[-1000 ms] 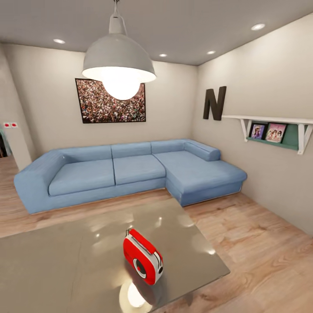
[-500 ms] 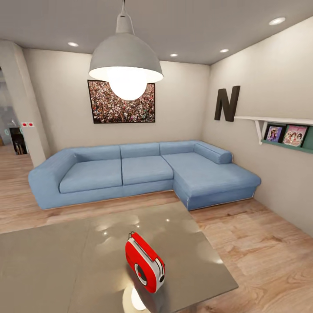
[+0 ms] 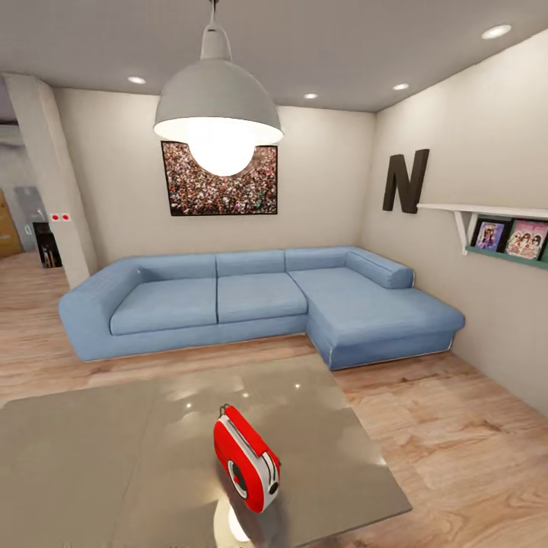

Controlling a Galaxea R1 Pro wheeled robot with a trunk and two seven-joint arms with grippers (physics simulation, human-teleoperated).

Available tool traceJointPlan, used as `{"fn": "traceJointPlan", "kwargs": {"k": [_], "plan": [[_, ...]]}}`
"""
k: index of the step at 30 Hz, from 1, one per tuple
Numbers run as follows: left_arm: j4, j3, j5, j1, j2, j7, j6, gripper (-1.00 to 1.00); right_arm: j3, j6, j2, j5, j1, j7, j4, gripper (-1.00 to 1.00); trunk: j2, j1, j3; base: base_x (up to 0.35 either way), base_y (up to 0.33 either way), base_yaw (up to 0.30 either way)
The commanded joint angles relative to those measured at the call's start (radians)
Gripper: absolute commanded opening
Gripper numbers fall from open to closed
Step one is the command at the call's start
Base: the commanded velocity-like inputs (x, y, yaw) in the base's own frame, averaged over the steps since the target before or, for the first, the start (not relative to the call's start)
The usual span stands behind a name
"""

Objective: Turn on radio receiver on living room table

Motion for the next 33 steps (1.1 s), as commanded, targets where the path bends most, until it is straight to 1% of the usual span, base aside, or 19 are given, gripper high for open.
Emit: {"fn": "traceJointPlan", "kwargs": {"k": [1,25,30,33], "plan": [[0.000,0.000,0.000,0.000,0.000,0.000,0.000,1.00,0.000,0.000,0.000,0.000,0.000,0.000,0.000,1.00,0.000,0.000,0.000,0.000,-0.326,0.267],[-0.004,0.002,0.003,0.000,0.008,0.002,0.000,1.00,0.003,-0.001,0.000,0.000,0.000,0.006,0.000,1.00,0.000,0.000,0.000,0.000,-0.330,0.276],[-0.004,0.002,0.004,0.000,0.008,0.002,0.000,1.00,0.005,-0.001,0.000,0.000,0.000,0.007,0.000,1.00,0.000,0.000,0.000,0.000,-0.290,0.278],[-0.004,0.002,0.004,0.000,0.008,0.001,-0.001,1.00,0.007,-0.001,0.000,0.001,0.000,0.008,0.000,1.00,0.000,0.000,0.000,0.000,-0.169,0.273]]}}
